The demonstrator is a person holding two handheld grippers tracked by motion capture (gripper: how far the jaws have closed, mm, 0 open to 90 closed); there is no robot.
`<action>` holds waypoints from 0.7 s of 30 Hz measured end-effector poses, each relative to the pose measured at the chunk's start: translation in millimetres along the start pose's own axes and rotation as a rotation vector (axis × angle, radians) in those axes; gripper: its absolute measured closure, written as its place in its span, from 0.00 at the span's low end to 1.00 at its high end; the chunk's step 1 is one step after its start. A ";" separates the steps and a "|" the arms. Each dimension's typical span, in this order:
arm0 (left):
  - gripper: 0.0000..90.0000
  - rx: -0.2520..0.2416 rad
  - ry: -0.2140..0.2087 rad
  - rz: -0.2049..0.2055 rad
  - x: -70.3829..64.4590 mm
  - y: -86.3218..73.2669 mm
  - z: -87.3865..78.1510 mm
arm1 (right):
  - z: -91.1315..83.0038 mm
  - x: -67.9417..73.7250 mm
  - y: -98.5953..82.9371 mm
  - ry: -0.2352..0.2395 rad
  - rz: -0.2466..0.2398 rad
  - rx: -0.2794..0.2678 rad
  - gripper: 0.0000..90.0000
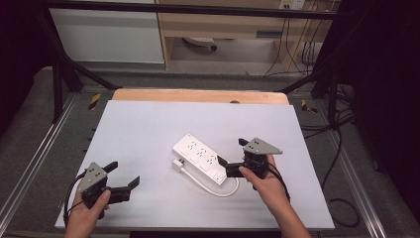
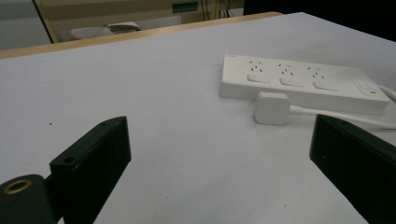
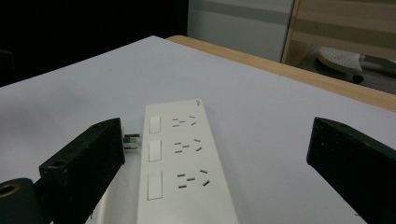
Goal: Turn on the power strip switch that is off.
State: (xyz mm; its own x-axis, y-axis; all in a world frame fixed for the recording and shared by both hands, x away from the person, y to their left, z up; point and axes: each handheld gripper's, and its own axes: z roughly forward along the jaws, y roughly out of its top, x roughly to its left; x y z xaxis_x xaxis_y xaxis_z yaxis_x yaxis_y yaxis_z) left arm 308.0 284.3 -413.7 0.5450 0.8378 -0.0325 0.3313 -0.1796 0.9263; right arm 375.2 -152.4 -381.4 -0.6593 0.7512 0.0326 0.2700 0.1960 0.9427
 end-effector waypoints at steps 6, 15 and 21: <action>0.06 0.001 0.000 0.001 0.3 0.0 -0.3 | -15.7 -6.9 4.5 -0.024 0.003 -0.023 0.05; 0.06 -0.001 -0.001 0.001 0.2 0.3 -0.7 | -36.0 -20.7 4.1 -0.058 0.020 -0.035 0.05; 0.06 -0.002 -0.001 0.002 0.3 0.4 -0.9 | -47.1 -28.6 3.3 -0.078 0.027 -0.040 0.05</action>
State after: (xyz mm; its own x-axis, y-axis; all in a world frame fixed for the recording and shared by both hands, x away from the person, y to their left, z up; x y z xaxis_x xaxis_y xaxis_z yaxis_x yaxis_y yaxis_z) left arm 307.6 284.9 -413.1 0.5463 0.8370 -0.0311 0.3289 -0.1803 0.9270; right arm 361.8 -202.9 -363.5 -0.5949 0.8031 0.0339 0.2578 0.1507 0.9544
